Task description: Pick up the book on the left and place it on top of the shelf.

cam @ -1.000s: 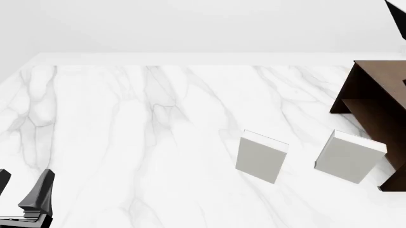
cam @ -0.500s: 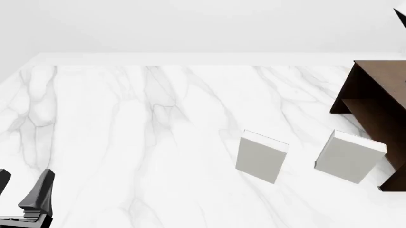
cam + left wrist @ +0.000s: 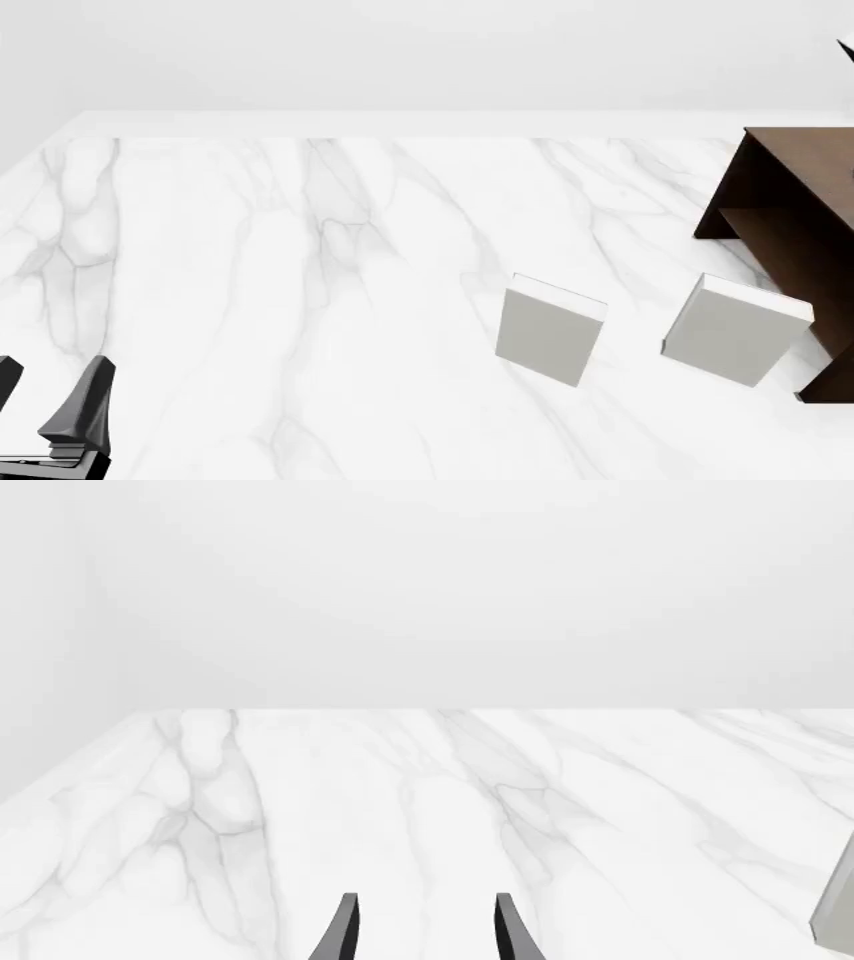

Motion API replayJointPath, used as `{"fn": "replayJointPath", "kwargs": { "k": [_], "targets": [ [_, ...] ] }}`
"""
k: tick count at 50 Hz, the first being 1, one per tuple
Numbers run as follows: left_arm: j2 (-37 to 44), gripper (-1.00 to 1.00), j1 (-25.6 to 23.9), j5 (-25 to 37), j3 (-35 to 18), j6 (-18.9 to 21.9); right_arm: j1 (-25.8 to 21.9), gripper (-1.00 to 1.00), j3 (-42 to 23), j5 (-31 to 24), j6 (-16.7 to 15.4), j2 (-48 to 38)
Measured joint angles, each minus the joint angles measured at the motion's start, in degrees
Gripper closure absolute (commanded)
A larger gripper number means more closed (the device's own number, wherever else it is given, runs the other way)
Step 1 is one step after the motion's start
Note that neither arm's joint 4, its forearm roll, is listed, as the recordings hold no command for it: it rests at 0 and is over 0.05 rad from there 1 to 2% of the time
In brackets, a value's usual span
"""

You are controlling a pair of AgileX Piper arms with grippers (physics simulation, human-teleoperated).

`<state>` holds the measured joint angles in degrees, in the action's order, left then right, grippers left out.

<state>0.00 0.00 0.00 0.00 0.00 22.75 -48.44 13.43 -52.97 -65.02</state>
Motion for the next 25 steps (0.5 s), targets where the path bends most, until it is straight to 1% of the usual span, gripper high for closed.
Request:
{"fn": "replayJointPath", "kwargs": {
  "k": [25],
  "targets": [
    [0.0,-1.0,0.0,0.0,0.0,0.0,2.58,1.0,-0.47,3.49,-0.62,-4.72]
  ]
}}
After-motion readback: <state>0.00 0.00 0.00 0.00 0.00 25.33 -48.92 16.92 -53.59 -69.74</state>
